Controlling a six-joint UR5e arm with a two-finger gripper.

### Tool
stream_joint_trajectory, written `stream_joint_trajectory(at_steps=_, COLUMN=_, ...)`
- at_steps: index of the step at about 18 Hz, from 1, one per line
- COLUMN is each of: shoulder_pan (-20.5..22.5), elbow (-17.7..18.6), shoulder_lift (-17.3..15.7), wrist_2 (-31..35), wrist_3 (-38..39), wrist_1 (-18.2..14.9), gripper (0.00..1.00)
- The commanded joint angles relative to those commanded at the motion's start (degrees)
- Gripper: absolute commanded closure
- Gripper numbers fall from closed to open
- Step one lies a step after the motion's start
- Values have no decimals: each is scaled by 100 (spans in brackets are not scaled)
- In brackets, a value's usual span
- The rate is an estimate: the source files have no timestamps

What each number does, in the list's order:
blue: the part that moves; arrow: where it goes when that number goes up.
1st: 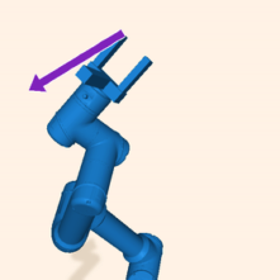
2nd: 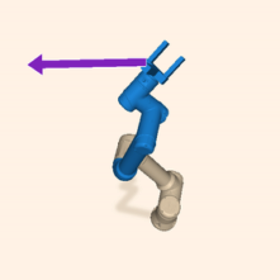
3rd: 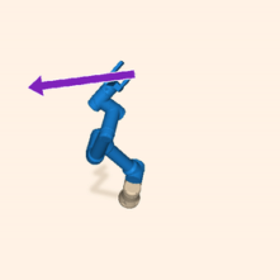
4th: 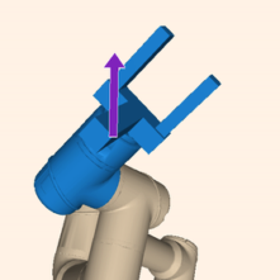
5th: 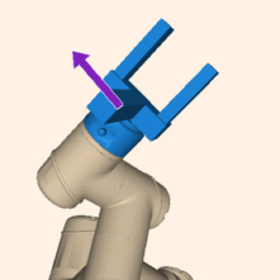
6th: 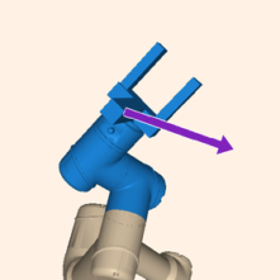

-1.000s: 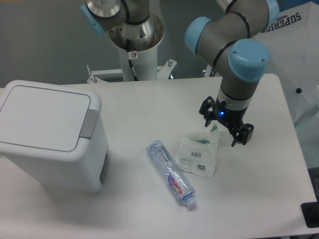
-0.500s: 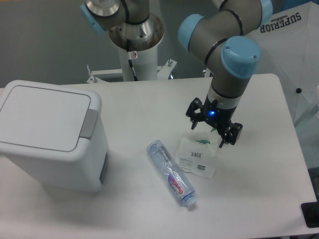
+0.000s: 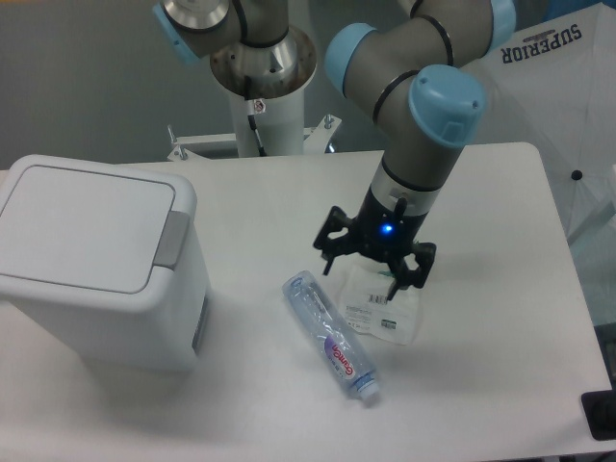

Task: Open the trash can
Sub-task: 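Swing the gripper over to the trash can lid's front edge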

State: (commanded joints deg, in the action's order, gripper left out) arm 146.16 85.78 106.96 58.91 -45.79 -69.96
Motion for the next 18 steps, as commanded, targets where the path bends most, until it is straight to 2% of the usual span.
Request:
stream_joint_trajectory(at_steps=5, shoulder_pan=-211, elbow=53, shoulder_lift=-290, wrist_2=-494, wrist_3=377, wrist_1=-18, gripper=0)
stream_joint_trajectory(at_steps=11, shoulder_pan=-492, elbow=70, shoulder_lift=-562, wrist_2=-512, wrist_3=975, wrist_1=0, gripper=0)
stream_joint_trajectory(at_steps=14, shoulder_pan=-580, elbow=53, shoulder_lift=-571, wrist_2=-634, wrist_3=1309, wrist_1=0, gripper=0)
stream_joint_trajectory(at_steps=18, shoulder_pan=-694, elbow=88, shoulder_lift=-615, wrist_2=-653, wrist_3=1389, wrist_1=0, gripper=0)
